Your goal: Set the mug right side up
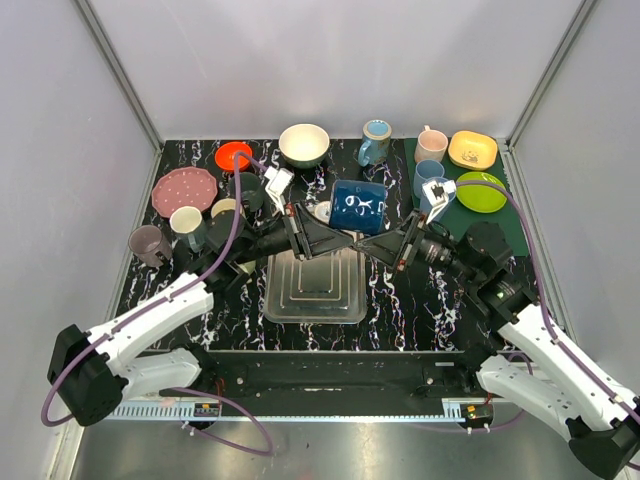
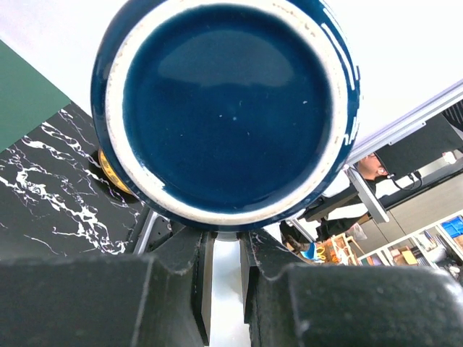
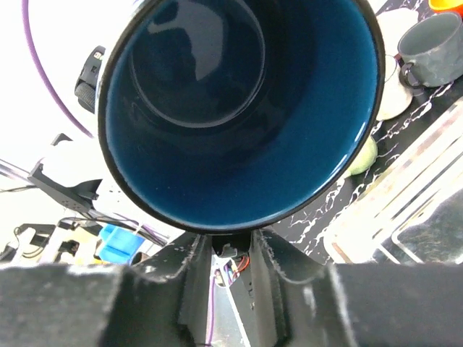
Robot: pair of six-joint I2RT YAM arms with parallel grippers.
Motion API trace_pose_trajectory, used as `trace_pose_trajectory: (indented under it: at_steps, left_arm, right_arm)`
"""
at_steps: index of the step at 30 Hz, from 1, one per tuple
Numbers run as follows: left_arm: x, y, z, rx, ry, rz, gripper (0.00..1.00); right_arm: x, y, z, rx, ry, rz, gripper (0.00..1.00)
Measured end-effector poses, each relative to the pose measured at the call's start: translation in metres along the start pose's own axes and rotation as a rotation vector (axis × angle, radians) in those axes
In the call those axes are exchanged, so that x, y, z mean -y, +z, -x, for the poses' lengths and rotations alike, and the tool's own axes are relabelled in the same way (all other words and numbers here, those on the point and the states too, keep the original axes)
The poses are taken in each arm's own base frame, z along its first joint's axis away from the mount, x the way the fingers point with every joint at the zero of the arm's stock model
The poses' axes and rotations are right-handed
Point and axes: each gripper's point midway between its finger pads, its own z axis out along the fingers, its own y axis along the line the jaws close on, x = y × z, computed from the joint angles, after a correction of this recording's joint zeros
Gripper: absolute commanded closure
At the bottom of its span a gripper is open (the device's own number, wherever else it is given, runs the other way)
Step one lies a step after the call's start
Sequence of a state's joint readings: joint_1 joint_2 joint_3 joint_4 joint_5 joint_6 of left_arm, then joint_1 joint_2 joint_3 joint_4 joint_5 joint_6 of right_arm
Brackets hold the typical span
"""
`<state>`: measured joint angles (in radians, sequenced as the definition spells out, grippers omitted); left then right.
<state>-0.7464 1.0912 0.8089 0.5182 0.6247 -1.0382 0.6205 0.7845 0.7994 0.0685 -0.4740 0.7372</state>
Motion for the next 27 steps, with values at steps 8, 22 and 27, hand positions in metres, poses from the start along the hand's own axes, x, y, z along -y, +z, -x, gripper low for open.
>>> trace_pose_trajectory:
  at_steps: [8, 22, 27]
  left_arm:
    - [0.000, 0.002, 0.001, 0.017, 0.032, 0.008, 0.97]
    - [-0.031, -0.025, -0.007, -0.001, 0.137, 0.218, 0.25]
    - [-0.052, -0.062, 0.034, 0.185, 0.180, 0.423, 0.25]
  right_arm:
    - [0.000, 0.001, 0.005, 0.003, -0.015, -0.001, 1.00]
    - [0.073, -0.014, 0.021, 0.002, -0.108, -0.457, 1.00]
    - [0.136, -0.024, 0.034, -0.051, -0.183, -0.811, 1.00]
